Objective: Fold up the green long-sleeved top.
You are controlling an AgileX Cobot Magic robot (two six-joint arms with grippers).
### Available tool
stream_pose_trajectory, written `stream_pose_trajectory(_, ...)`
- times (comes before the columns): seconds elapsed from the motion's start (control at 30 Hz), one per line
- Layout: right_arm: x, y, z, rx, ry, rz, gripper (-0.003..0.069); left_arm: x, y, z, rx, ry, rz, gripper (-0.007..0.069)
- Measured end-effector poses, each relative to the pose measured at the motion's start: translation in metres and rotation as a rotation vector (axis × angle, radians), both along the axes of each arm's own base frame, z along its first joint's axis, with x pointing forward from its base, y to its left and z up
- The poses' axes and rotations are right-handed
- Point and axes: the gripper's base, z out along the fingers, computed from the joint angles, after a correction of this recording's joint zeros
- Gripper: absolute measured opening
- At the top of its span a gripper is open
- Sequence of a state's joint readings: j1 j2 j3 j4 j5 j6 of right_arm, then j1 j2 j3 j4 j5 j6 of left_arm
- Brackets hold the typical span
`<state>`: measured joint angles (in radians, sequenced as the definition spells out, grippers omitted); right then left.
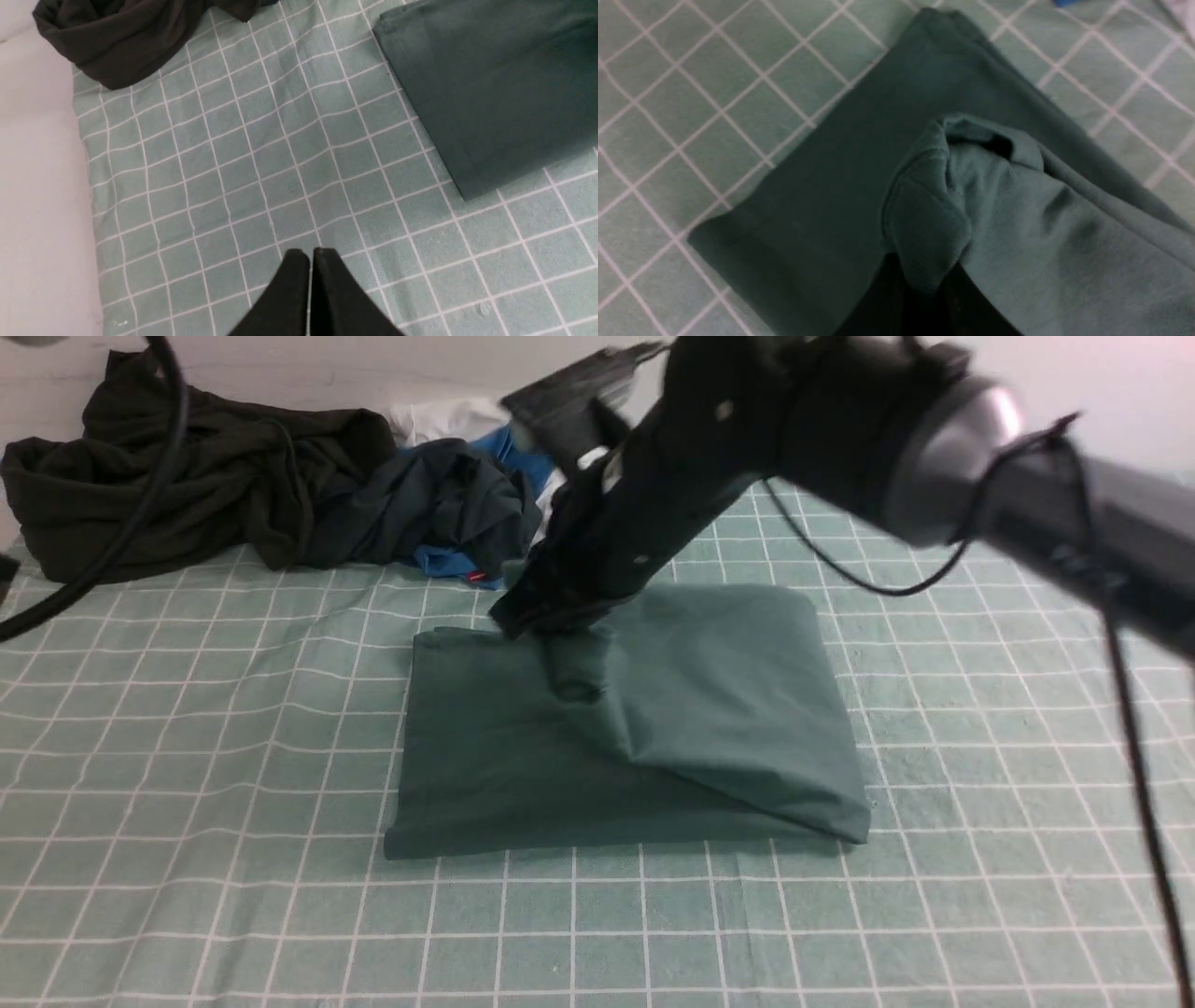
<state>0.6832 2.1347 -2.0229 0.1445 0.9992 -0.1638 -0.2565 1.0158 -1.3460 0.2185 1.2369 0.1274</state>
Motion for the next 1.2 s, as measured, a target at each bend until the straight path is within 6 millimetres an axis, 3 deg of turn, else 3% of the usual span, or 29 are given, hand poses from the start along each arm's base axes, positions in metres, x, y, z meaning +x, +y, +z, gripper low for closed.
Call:
stream_pose_trajectory(0.2,0.008,0.038,-0.039,0.006,0.024,0.042,0.0039,-0.013,0.004,-0.006,0.000,-0.001,0.000,-0.0003)
stream_pose_trajectory(0.47,0.018,0.054,-0.071,0.075,0.079,0.011,0.0069,-0.013,0.003,-0.012,0.003,0.010,-0.002,-0.0003)
stream_pose_trajectory(0.57,0.019,0.057,-0.069,0.098,0.082,0.009,0.0152,-0.012,0.003,-0.012,0.002,0.002,-0.004,-0.0003)
stream_pose_trajectory(0.7,0.020,0.050,-0.043,0.052,0.025,0.029,0.0343,-0.011,0.002,-0.011,-0.007,-0.018,-0.007,-0.0003)
stream_pose_trajectory(0.73,0.021,0.040,-0.030,-0.023,0.003,0.033,0.0400,-0.010,0.001,-0.011,-0.017,-0.020,-0.012,-0.0003)
stream_pose_trajectory(0.77,0.022,0.039,-0.028,-0.027,-0.008,0.031,0.0407,-0.010,0.001,-0.011,-0.019,-0.020,-0.012,-0.0003)
stream_pose_trajectory(0.8,0.025,0.025,-0.017,-0.107,-0.027,0.013,0.0449,-0.006,-0.002,-0.012,-0.040,-0.019,-0.024,-0.0003)
stream_pose_trajectory(0.9,0.045,-0.011,-0.011,-0.215,-0.054,-0.092,0.0489,0.008,-0.012,-0.022,-0.096,0.002,-0.054,-0.0003)
stream_pose_trajectory(1.07,0.085,-0.080,-0.023,-0.231,0.017,-0.291,0.0495,0.051,-0.037,-0.077,-0.183,0.146,-0.141,-0.0003)
stream_pose_trajectory(1.2,0.100,-0.121,-0.045,-0.190,0.145,-0.367,0.0489,0.089,-0.058,-0.129,-0.248,0.249,-0.207,-0.0003)
